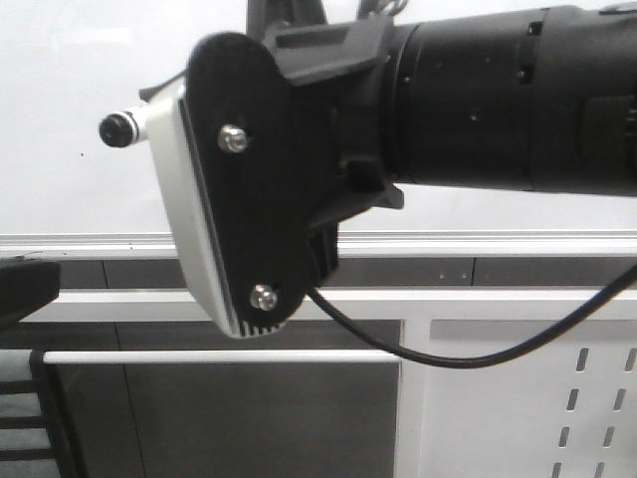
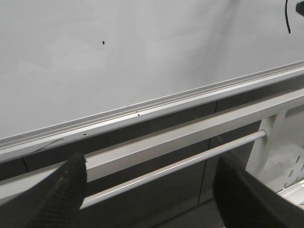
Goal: Write number 1 on whiteboard
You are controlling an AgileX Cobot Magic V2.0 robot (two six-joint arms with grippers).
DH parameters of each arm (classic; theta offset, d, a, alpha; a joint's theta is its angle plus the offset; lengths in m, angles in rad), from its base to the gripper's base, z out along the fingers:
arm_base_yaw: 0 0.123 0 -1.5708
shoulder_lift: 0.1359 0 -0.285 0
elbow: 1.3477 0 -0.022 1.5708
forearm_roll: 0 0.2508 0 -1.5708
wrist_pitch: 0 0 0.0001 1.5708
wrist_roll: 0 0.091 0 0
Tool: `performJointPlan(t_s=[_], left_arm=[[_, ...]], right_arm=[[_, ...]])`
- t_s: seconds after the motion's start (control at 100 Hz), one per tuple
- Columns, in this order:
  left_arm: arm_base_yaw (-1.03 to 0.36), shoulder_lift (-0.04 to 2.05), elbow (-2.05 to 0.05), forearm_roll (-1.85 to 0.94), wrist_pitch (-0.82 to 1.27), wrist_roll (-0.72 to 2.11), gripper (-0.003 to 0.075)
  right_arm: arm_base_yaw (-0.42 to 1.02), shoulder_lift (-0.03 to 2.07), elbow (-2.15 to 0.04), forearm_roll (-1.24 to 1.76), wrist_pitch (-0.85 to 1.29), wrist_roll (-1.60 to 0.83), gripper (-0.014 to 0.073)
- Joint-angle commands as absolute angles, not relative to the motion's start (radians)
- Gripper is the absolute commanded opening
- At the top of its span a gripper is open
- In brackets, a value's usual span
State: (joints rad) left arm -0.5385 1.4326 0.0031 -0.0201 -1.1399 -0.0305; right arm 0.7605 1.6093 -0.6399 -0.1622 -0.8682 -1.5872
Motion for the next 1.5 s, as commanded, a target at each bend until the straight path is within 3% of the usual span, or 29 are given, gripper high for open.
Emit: performJointPlan(t_s=[0.0, 1.09, 1.49], left_arm=[[-0.535, 1.422, 0.026, -0.031, -1.363, -0.029, 0.0503], [-0.535, 1.422, 0.026, -0.034, -1.363, -0.029, 0.0503], [-0.535, 1.422, 0.026, -0.038, -1.363, -0.029, 0.0503]], right_arm=[[0.754, 1.577, -0.675, -0.165, -0.966, -1.59, -0.0079], [0.747, 1.74, -0.68, -0.116, -0.991, -1.529, -0.0079], [0.79, 1.749, -0.628, -0.109, -1.236, -1.529, -0.0079]])
